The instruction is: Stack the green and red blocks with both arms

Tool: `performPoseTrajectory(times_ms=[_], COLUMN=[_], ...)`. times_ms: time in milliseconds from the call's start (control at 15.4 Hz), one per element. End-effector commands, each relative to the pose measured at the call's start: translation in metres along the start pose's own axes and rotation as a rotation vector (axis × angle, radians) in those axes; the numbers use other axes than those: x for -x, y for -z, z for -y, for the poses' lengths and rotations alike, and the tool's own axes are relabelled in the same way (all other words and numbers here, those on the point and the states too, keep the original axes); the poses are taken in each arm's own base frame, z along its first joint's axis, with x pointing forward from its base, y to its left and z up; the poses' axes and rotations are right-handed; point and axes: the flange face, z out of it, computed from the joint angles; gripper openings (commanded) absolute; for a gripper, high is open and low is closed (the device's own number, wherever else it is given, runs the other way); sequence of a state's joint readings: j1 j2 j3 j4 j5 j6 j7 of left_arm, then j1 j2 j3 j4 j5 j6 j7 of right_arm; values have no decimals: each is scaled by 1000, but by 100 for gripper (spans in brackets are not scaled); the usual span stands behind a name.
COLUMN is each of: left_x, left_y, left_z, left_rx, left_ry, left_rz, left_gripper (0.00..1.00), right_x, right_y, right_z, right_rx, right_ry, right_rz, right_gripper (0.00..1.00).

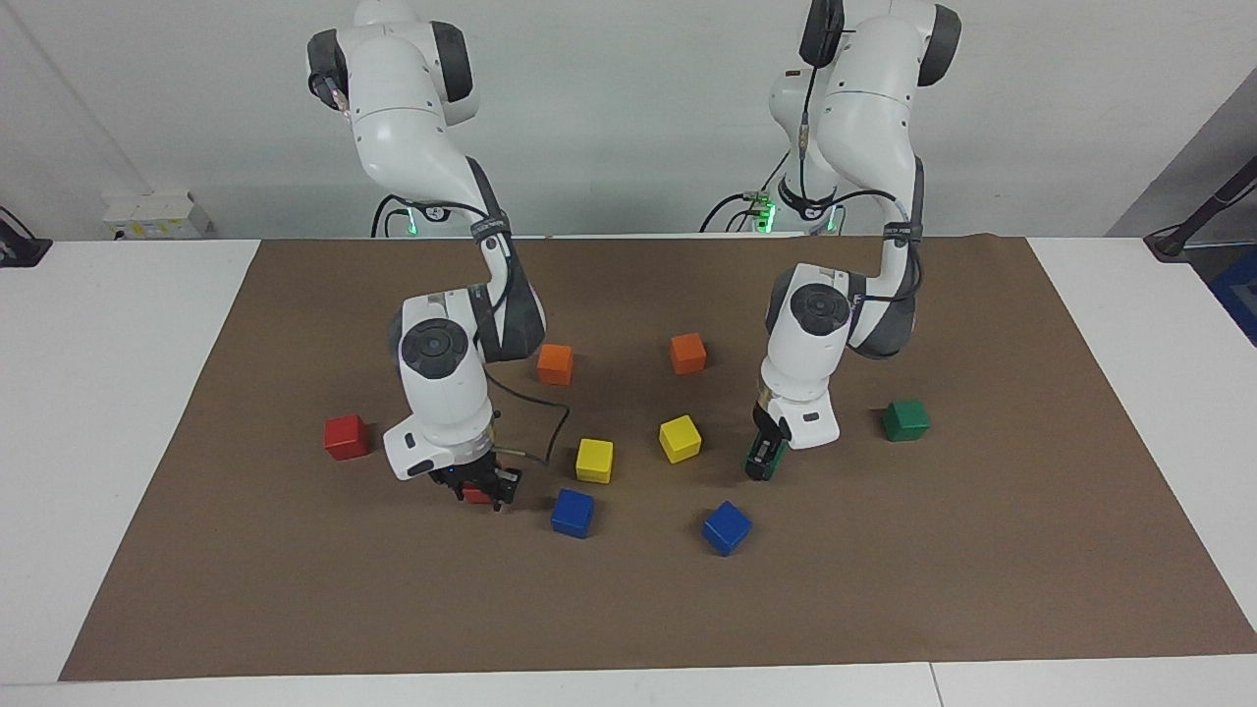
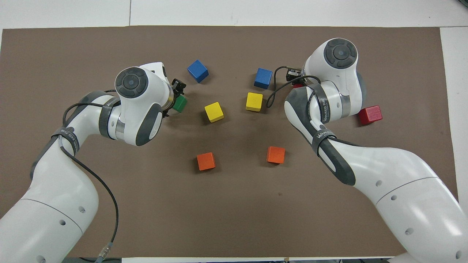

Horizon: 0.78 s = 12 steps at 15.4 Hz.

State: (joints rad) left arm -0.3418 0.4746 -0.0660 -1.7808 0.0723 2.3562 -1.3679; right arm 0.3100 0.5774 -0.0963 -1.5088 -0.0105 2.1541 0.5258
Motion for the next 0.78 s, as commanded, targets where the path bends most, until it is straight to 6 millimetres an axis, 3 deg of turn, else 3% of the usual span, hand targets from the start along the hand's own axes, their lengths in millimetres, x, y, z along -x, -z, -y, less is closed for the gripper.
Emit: performPoseTrajectory(times_ms=[0, 65, 130, 260, 325, 455, 649, 714], left_x=[-25, -54, -69, -114, -140, -171, -206, -207], left_y=[37, 72, 91, 110, 109, 106, 102, 99], left_z=[2, 19, 39, 81, 97, 117, 139, 143], left_rx=[-119, -134, -156, -171, -175, -150, -43, -21], left_ry=[-110, -226, -347, -510, -571, -688, -820, -856], left_rz=[-29, -13, 4, 44, 62, 95, 132, 147], left_gripper=[0, 0, 0, 0, 0, 0, 0, 0], right_x=[2, 0, 1, 2, 5, 11, 24, 24], right_y=[78, 97, 110, 124, 122, 111, 80, 70], right_z=[-33, -51, -73, -126, -157, -198, -218, -223], right_rx=[-9, -12, -10, -9, -11, -16, -21, -20], right_ry=[117, 168, 206, 290, 320, 355, 373, 366], right_rz=[11, 7, 17, 36, 41, 22, -49, -50], right_gripper=[0, 0, 0, 0, 0, 0, 0, 0])
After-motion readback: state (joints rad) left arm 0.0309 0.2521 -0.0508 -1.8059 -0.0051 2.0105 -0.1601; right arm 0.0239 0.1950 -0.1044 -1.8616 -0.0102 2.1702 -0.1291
